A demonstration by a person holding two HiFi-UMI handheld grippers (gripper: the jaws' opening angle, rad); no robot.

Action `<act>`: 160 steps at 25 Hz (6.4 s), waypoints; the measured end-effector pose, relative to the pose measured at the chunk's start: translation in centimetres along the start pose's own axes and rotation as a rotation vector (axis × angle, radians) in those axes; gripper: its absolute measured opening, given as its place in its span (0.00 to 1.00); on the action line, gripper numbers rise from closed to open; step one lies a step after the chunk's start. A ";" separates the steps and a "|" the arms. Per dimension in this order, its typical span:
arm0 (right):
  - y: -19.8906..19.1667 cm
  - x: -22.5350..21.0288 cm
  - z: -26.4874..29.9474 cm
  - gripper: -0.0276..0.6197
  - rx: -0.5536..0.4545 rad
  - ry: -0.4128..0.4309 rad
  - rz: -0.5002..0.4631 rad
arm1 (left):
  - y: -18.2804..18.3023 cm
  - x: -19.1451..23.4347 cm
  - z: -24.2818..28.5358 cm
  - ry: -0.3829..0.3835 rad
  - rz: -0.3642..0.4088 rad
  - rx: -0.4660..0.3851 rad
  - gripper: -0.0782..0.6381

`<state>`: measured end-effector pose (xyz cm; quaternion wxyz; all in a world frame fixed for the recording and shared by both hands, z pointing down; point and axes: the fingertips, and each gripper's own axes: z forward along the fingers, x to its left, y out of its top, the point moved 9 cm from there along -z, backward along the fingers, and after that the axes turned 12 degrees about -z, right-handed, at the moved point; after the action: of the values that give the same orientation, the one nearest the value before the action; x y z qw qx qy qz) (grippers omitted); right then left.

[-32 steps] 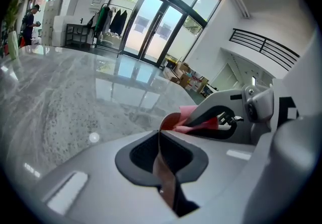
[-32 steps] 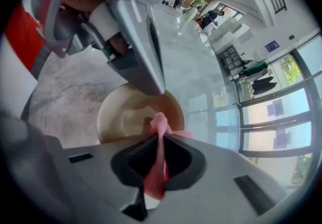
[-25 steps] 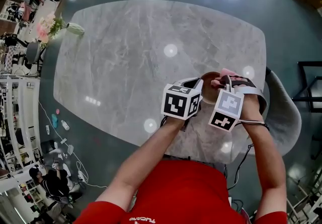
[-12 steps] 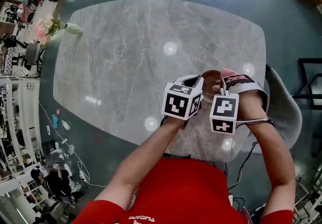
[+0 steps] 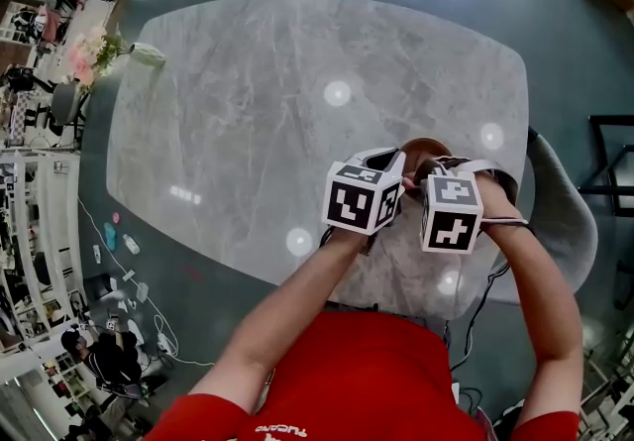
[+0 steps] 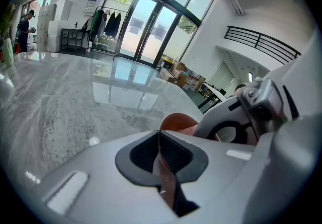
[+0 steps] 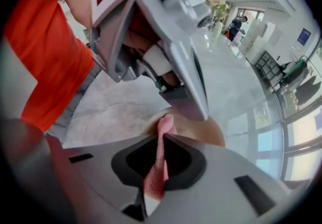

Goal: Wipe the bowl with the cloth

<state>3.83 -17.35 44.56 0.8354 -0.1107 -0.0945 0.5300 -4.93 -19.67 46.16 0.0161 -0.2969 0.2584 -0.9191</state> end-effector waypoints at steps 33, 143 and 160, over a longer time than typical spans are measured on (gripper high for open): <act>0.4 -2.5 1.2 0.07 0.139 -0.388 0.185 | 0.1 1.4 -0.8 0.006 -0.060 0.005 0.13; -8.5 9.2 -5.0 0.36 -0.405 -0.719 1.059 | -5.1 -5.0 -11.9 -0.116 0.432 -0.523 0.12; 0.6 16.4 -15.1 0.18 -0.984 -1.038 0.812 | -3.4 -9.6 -18.2 -0.333 0.451 -0.611 0.12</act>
<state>14.38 -3.52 30.63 0.2846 -0.2306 -0.6431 0.6725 -6.66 -6.50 30.09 0.1695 -0.3685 0.5719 -0.7130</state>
